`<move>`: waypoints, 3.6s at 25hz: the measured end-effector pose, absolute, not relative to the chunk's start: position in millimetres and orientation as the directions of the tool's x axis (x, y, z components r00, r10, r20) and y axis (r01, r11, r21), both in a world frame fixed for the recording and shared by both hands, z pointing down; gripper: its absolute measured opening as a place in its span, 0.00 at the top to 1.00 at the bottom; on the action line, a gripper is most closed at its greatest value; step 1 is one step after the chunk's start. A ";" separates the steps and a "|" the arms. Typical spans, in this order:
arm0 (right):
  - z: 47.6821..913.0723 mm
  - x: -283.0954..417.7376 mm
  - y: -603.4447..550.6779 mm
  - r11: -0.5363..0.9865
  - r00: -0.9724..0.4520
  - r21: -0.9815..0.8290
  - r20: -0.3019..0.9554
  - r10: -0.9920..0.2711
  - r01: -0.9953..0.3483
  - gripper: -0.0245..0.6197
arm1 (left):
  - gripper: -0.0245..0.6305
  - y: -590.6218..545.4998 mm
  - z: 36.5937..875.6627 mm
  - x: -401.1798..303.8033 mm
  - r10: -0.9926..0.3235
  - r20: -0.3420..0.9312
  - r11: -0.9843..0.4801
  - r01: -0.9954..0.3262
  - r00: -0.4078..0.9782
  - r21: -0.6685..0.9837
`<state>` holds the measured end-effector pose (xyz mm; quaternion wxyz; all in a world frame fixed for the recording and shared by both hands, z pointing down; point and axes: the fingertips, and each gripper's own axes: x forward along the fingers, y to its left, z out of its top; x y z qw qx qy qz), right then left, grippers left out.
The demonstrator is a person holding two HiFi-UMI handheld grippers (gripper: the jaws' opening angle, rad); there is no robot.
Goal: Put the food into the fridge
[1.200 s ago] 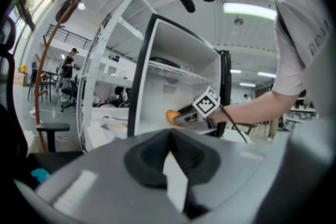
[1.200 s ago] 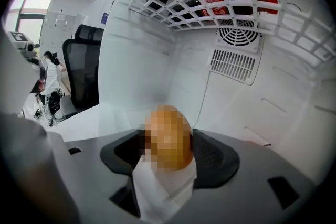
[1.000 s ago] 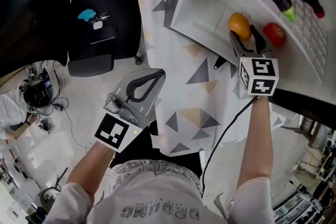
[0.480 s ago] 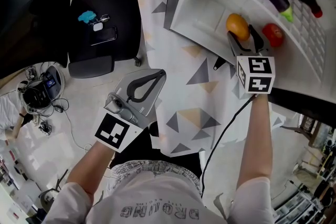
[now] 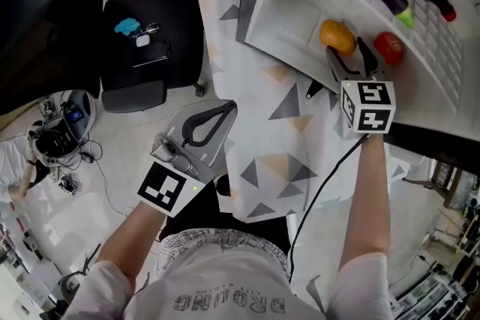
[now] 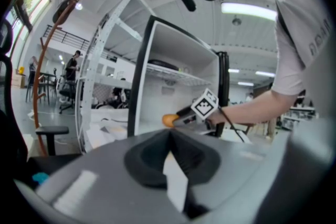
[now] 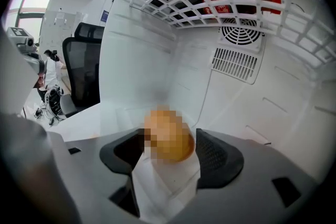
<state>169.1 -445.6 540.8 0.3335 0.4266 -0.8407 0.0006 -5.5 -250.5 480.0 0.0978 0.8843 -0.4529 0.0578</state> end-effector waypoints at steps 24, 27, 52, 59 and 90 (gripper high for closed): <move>430.0 156.6 -355.3 0.545 -0.431 0.221 0.406 -0.805 -0.809 0.57 | 0.95 -211.4 403.9 -5.0 -0.732 0.142 -0.666 -0.744 0.666 0.057; 410.7 155.5 -336.8 0.530 -0.429 0.219 0.378 -0.820 -0.819 0.65 | 0.95 -204.5 389.9 -7.0 -0.725 0.138 -0.676 -0.736 0.675 0.047; 312.2 122.2 -196.0 0.465 -0.448 0.026 0.224 -0.865 -0.885 0.91 | 0.95 -143.1 299.8 -21.8 -0.656 0.122 -0.753 -0.657 0.745 -0.039; 306.0 116.9 -169.6 0.433 -0.435 -0.059 0.198 -0.878 -0.900 0.94 | 0.95 -131.8 290.1 -17.9 -0.626 0.117 -0.779 -0.625 0.771 -0.056; 287.5 114.7 -115.7 0.408 -0.399 0.004 0.208 -0.893 -0.913 0.96 | 0.95 -109.1 265.1 -25.2 -0.615 0.065 -0.788 -0.610 0.786 -0.083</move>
